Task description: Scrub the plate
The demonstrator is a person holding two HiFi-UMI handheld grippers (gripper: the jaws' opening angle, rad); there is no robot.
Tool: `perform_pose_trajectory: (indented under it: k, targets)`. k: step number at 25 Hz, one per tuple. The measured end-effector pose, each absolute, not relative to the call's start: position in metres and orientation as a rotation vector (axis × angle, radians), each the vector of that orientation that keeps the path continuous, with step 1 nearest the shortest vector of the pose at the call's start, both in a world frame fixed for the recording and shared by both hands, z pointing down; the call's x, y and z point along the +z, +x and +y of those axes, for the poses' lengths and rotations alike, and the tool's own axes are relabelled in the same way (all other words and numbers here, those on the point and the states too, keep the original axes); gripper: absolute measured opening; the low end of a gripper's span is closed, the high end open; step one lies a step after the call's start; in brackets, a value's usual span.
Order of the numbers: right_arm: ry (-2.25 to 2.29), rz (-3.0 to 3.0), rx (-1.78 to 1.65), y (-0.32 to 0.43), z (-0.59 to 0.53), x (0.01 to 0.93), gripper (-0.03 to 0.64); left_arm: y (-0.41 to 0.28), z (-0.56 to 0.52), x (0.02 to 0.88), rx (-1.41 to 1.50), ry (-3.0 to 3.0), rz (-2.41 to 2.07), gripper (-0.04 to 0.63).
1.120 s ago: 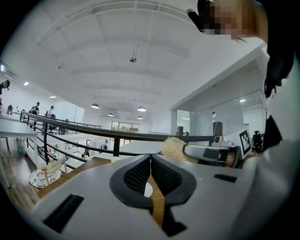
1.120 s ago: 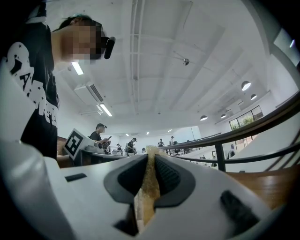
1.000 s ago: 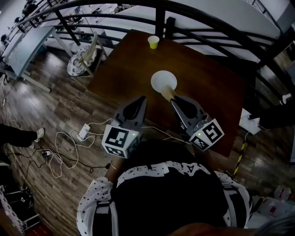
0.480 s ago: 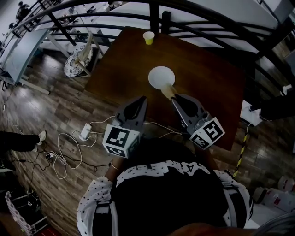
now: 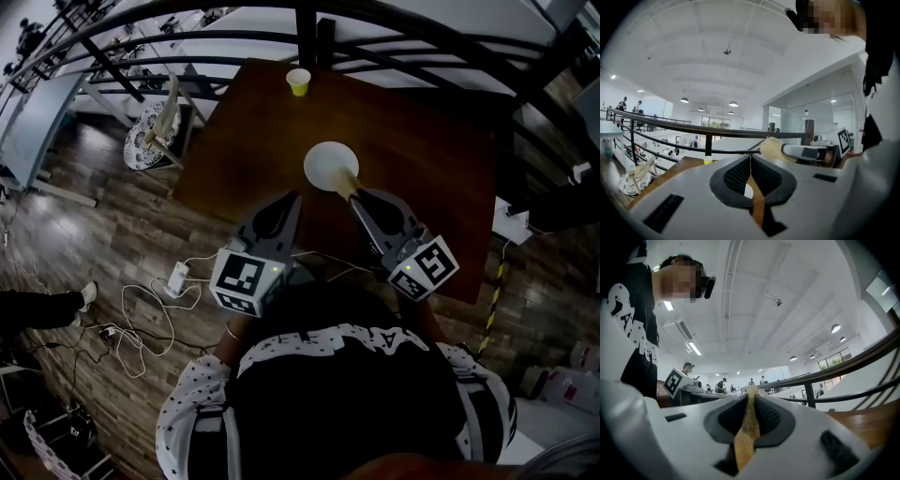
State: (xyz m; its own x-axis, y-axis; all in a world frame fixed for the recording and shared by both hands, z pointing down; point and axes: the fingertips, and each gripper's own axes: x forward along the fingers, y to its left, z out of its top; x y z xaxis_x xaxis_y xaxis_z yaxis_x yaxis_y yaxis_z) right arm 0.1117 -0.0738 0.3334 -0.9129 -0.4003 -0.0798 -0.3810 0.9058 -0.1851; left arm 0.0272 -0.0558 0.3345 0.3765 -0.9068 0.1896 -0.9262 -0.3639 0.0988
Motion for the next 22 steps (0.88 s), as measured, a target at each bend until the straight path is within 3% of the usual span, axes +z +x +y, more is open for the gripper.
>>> perform_pose_trajectory:
  k: [22]
  targets:
    - [-0.772, 2.984, -0.237, 0.053, -0.128, 0.339, 0.049, -0.038, -0.115, 0.343, 0.130, 2.498, -1.555, 0.015]
